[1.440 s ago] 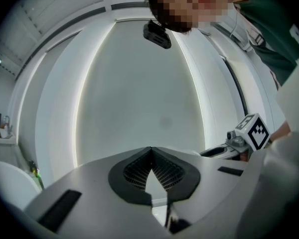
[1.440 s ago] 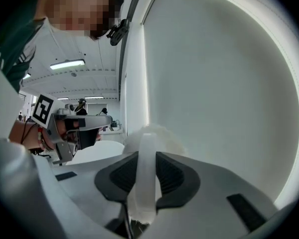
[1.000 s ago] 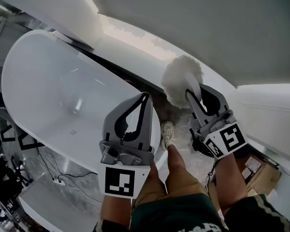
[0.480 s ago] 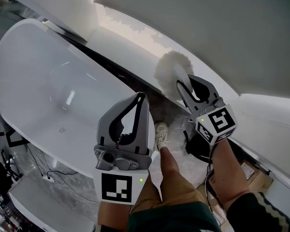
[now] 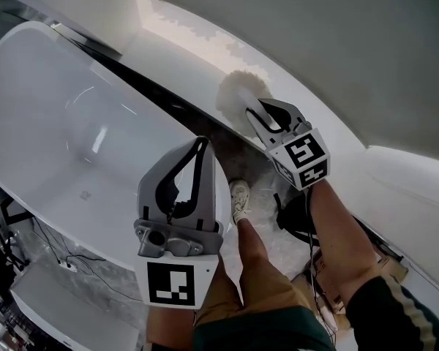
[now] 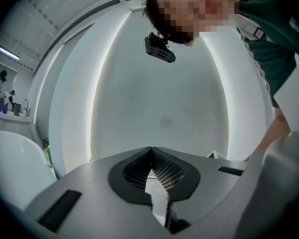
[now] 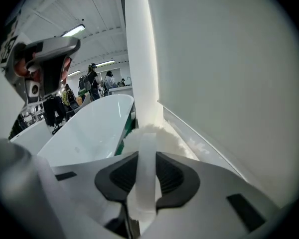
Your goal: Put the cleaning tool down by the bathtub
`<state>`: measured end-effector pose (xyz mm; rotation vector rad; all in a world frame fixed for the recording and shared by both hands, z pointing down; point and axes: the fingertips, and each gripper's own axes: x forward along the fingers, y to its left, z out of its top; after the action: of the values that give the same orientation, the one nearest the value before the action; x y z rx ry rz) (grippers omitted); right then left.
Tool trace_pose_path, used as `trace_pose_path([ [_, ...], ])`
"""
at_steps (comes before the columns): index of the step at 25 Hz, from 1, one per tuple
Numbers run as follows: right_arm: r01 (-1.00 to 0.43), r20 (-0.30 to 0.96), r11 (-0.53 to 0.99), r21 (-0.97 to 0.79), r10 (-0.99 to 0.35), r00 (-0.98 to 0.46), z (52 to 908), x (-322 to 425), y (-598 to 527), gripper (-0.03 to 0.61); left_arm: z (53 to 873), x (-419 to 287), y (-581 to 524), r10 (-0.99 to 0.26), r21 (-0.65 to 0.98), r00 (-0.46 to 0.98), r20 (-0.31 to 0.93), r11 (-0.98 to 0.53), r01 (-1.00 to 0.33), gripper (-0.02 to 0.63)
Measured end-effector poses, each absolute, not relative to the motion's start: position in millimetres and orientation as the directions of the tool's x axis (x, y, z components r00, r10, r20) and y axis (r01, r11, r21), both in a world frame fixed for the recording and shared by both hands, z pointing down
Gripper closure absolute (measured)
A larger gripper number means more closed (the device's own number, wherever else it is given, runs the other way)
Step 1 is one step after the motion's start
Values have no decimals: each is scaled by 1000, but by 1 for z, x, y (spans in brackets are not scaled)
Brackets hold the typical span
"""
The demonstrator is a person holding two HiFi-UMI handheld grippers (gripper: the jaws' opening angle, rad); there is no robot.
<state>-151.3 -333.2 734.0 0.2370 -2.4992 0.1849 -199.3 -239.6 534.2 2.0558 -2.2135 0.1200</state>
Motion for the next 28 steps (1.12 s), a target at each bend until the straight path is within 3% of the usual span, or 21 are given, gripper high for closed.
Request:
trace_pose_path([
  [28, -120, 827, 991, -62, -16, -563, 877, -208, -361, 479, 574, -229, -233, -978, 69, -67, 197, 83, -994, 604],
])
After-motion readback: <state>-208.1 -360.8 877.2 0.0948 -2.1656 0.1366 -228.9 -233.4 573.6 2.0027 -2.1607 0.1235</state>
